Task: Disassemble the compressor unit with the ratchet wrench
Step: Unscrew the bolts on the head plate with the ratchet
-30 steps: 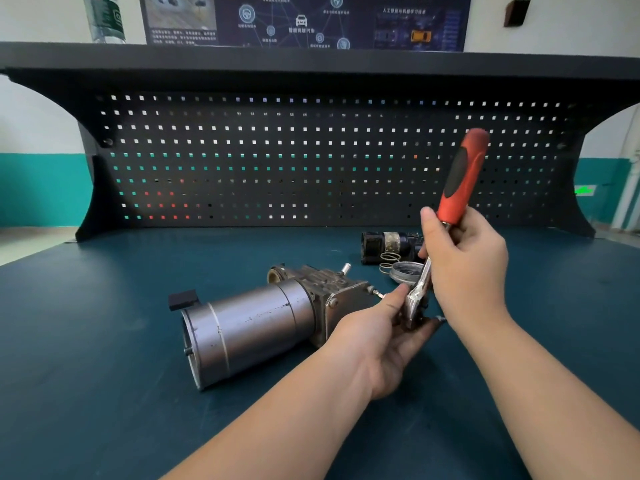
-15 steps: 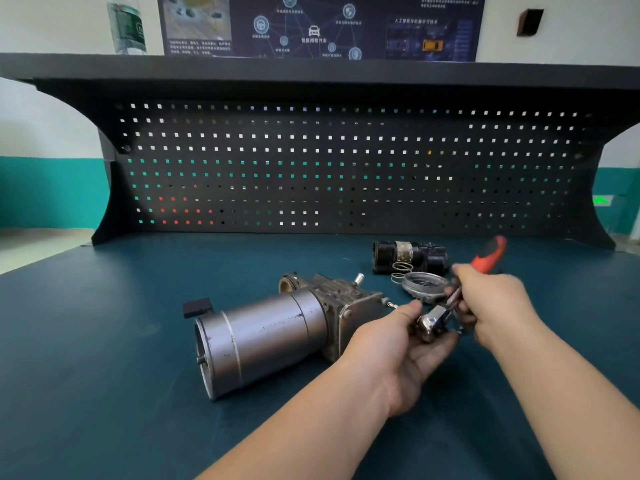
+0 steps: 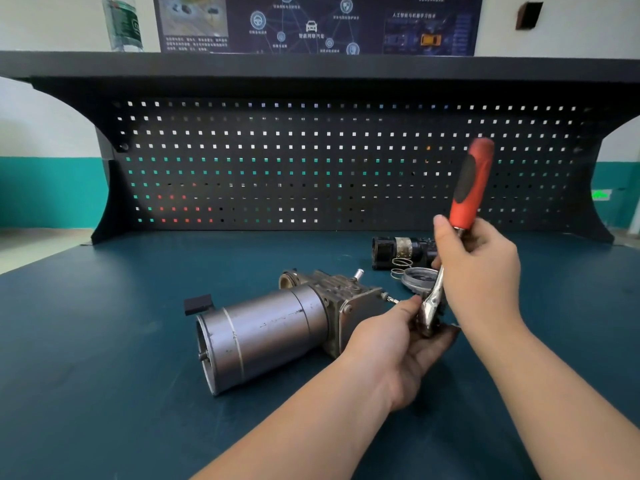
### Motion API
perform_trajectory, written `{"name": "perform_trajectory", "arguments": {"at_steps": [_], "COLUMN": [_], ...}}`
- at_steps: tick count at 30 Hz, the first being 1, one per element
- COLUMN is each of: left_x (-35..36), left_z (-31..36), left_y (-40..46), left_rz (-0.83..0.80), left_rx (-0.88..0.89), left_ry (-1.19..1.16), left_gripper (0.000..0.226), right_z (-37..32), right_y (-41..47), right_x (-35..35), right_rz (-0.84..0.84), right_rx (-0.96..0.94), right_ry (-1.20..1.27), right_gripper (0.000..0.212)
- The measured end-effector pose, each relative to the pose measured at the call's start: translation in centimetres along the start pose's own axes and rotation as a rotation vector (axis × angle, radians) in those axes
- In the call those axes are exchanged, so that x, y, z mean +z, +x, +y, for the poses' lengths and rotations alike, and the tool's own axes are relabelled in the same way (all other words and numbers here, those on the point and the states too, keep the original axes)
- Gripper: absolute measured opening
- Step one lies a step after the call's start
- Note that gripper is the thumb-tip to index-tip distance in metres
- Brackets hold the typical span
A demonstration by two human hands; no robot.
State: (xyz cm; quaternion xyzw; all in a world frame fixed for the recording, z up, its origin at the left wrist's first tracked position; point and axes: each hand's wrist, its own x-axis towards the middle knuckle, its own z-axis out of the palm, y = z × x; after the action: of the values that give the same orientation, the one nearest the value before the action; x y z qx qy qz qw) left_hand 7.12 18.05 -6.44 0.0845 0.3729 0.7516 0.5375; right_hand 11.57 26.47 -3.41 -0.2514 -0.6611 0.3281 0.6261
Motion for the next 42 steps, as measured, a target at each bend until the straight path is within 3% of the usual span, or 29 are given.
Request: {"name": "perform_trajectory", "arguments": {"at_steps": [3, 5, 7, 10, 12, 15, 19, 21, 23, 25, 27, 31, 35, 38, 40, 42], "left_x": [0.0, 0.1, 0.1, 0.1, 0.0, -0.1, 0.0, 0.0, 0.0, 0.0, 0.1, 0.0, -0.1, -0.1, -0.2, -0.2], "left_z": [0.0, 0.0, -0.1, 0.0, 0.0, 0.1, -0.1, -0.1, -0.1, -0.1, 0.0, 0.0, 0.1, 0.0, -0.1, -0.1], "left_y": [0.1, 0.2, 0.2, 0.0, -0.1, 0.0, 0.2, 0.2, 0.2, 0.3, 0.3, -0.1, -0.1, 0.1, 0.2, 0.3], "left_rz": [-0.001, -0.007, 0.004, 0.017, 0.02, 0.012, 0.019, 0.028, 0.031, 0.036, 0.045, 0.018, 0.031, 0.028, 0.028, 0.03], "left_rx": [-0.008, -0.009, -0.002, 0.009, 0.005, 0.013, 0.035, 0.035, 0.034, 0.032, 0.03, 0.025, 0.015, 0.023, 0.021, 0.015], "left_ry": [0.014, 0.011, -0.002, 0.015, 0.025, 0.028, 0.046, 0.05, 0.057, 0.057, 0.05, 0.052, 0.047, 0.033, 0.041, 0.056], "left_gripper": [0.016, 0.016, 0.016, 0.02, 0.027, 0.02, 0.016, 0.016, 0.015, 0.014, 0.015, 0.028, 0.022, 0.015, 0.014, 0.014], "right_z": [2.6, 4.2, 4.1, 1.8, 0.3, -0.4, 0.2, 1.4, 2.8, 3.8, 3.5, 0.3, -0.2, 0.6, 2.2, 4.0], "right_y": [1.4, 1.6, 1.4, 1.1, 0.4, -0.7, -0.4, 0.7, 1.5, 1.6, 1.3, 0.2, -0.8, 0.0, 1.1, 1.7], "right_x": [-0.3, -0.2, 0.0, -0.2, -0.3, 0.0, 0.3, 0.0, -0.3, -0.3, -0.1, -0.2, 0.0, 0.1, -0.1, -0.2], "right_rz": [0.007, -0.074, -0.07, 0.009, -0.054, -0.172, -0.039, 0.032, 0.005, -0.056, -0.023, -0.039, -0.139, -0.042, 0.011, -0.051], "right_rx": [0.616, 0.857, 0.811, 0.345, -0.002, -0.214, -0.075, 0.231, 0.653, 0.83, 0.686, 0.034, -0.164, -0.046, 0.259, 0.64], "right_ry": [0.19, 0.266, 0.249, 0.23, 0.155, 0.116, 0.04, 0.091, 0.218, 0.243, 0.24, 0.162, 0.108, 0.073, 0.055, 0.101], "right_gripper": [0.029, 0.033, 0.032, 0.025, 0.027, 0.019, 0.032, 0.028, 0.026, 0.029, 0.027, 0.031, 0.021, 0.025, 0.026, 0.027]}}
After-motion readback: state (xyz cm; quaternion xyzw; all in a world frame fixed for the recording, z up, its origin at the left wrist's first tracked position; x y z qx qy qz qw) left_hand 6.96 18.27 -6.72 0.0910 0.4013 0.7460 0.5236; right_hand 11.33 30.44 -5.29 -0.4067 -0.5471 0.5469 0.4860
